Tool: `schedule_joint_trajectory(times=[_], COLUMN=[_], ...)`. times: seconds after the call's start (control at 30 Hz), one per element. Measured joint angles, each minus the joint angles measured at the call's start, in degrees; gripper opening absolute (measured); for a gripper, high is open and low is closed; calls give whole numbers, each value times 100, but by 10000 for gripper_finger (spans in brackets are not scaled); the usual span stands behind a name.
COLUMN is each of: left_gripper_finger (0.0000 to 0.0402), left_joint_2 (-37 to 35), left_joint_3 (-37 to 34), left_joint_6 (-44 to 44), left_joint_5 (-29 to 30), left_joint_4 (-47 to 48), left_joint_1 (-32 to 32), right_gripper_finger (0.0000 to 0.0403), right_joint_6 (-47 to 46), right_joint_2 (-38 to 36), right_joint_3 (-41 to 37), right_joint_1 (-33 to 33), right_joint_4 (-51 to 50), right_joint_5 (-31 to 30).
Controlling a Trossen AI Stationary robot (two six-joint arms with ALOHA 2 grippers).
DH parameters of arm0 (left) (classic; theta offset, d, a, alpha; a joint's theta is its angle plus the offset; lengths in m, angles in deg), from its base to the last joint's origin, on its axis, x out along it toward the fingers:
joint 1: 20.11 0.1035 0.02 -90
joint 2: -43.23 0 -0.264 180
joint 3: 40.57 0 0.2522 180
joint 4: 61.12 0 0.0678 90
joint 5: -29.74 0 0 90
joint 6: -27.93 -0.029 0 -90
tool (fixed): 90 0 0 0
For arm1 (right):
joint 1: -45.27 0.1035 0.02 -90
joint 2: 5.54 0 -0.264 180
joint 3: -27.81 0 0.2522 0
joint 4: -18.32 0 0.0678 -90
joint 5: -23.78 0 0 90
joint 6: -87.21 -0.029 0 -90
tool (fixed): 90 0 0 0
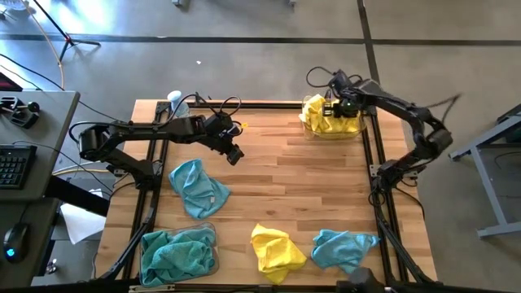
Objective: Sort microfiber towel by color & place in baskets
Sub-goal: Put the yellow microfiber towel into the top transparent bin, then put the blue microfiber towel into the bottom transparent bin
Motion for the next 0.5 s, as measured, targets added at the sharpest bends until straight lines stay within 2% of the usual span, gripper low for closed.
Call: schedule_joint_trajectory(times=[0.3,0.4,0.5], left_gripper_finger=[108,108,108], left_joint_2=[0,-1,0], left_joint_3=[0,0,138], left_joint_6=[131,219,418], left_joint_5=[0,12,258], left_joint_4=[1,61,632], left_joint_1=[-16,-58,-183], right_gripper_finger=[92,87,70], right_joint_6=[-181,-351,-623], right_joint_2=[-1356,-1707,-1934], right_joint_3=[128,128,130], right_joint_1=[194,536,1112], right_joint_4=[-237,-276,-274], right_joint_5=[-35,-39,-138])
